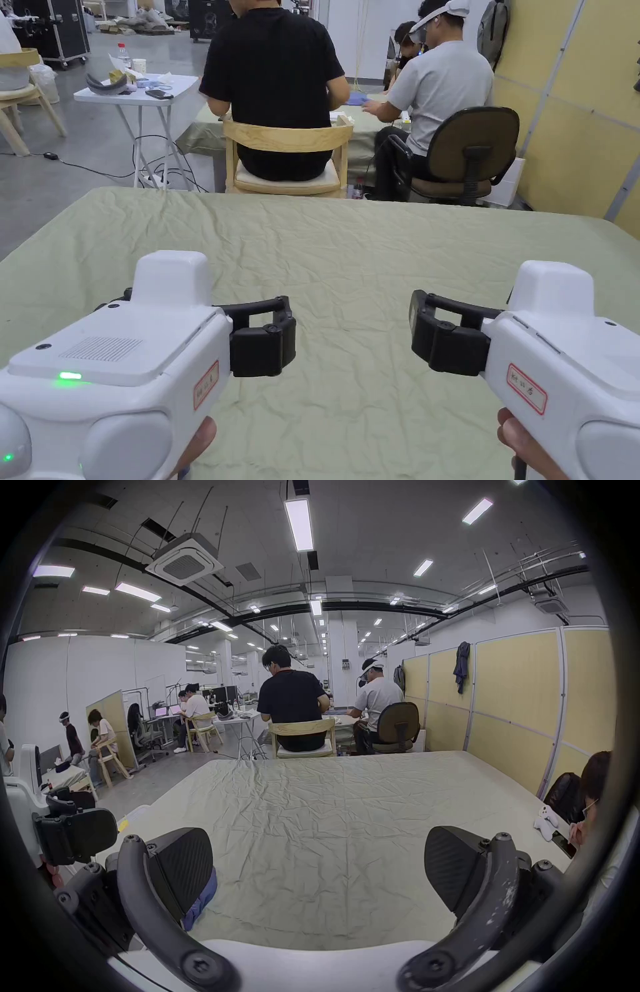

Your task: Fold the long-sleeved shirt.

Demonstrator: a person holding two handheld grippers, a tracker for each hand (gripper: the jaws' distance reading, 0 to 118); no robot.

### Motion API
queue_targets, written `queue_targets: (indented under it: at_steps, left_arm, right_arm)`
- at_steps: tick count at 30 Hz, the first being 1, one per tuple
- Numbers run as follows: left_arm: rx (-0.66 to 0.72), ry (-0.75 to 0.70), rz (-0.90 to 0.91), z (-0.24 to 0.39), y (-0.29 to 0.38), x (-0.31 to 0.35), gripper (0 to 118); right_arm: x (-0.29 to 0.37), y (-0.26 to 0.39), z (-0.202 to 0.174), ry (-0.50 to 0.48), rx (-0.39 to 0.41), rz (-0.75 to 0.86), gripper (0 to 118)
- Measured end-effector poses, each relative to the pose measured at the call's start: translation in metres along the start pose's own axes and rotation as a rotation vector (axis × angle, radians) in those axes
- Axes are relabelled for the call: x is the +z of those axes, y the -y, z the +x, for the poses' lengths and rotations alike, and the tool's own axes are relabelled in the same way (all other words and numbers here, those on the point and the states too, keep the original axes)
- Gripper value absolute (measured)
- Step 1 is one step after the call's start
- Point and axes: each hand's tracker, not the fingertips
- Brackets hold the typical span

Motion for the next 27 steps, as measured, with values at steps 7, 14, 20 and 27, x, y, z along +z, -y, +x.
queue_targets:
  at_steps: [7,14,20,27]
  left_arm:
    - [0.007,0.009,0.032,0.0004,-0.0011,0.003,118]
    - [0.014,0.014,0.031,0.0005,-0.0034,0.0044,118]
    - [0.013,0.011,0.018,-0.0003,-0.004,0.0032,118]
    - [0.007,0.005,0.03,0.0002,-0.0055,0.0031,118]
  right_arm:
    - [0.0018,-0.0004,0.0009,0.01,-0.007,0.025,118]
    - [0.003,-0.0008,0.0033,-0.005,-0.033,0.014,118]
    - [0.003,-0.0017,0.0034,0.003,-0.025,0.018,118]
    - [0.0023,-0.0028,0.0025,-0.006,-0.019,0.021,118]
